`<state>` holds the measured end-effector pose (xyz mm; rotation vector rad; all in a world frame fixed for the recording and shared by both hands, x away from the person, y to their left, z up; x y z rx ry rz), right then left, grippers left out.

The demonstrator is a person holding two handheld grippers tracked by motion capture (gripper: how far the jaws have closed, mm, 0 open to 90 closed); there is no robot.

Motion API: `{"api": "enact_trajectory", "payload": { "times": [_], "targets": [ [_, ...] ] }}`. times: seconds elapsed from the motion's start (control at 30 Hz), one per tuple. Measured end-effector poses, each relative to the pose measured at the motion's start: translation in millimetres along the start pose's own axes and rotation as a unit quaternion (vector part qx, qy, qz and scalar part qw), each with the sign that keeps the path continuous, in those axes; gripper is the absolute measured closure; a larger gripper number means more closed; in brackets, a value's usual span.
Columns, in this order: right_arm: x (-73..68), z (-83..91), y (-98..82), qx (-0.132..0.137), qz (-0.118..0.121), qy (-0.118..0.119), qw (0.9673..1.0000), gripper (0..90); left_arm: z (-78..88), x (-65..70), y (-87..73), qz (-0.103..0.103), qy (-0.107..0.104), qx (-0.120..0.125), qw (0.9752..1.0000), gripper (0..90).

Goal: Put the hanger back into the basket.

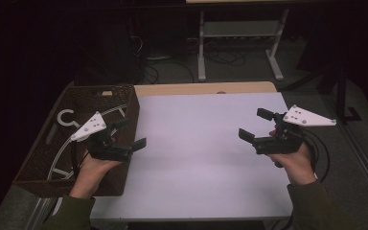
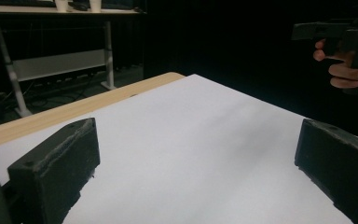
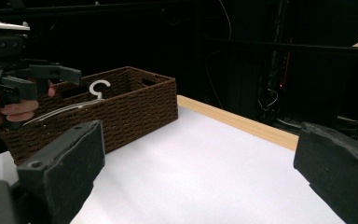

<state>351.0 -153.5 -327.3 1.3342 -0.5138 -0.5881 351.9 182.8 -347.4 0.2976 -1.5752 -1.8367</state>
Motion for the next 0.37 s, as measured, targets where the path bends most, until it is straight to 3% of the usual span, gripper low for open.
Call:
{"api": "enact_trajectory", "payload": {
  "times": [0.37],
  "targets": [
    [-0.3,1.9,1.4,0.005,0.006,-0.001,1.0,1.3,-1.0,5.0,1.4,-0.004,-0.008,-0.002,1.0,0.0]
  ]
}}
Point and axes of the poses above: each handheld gripper's, and its own axes: z roughly backward along the jaws, y roughly out of its top, x roughly to its right, the point moved 9 cm from there along -z, roughly forward along the jaws, and after that the axes turned 8 degrees about z, right-handed, at the moved point
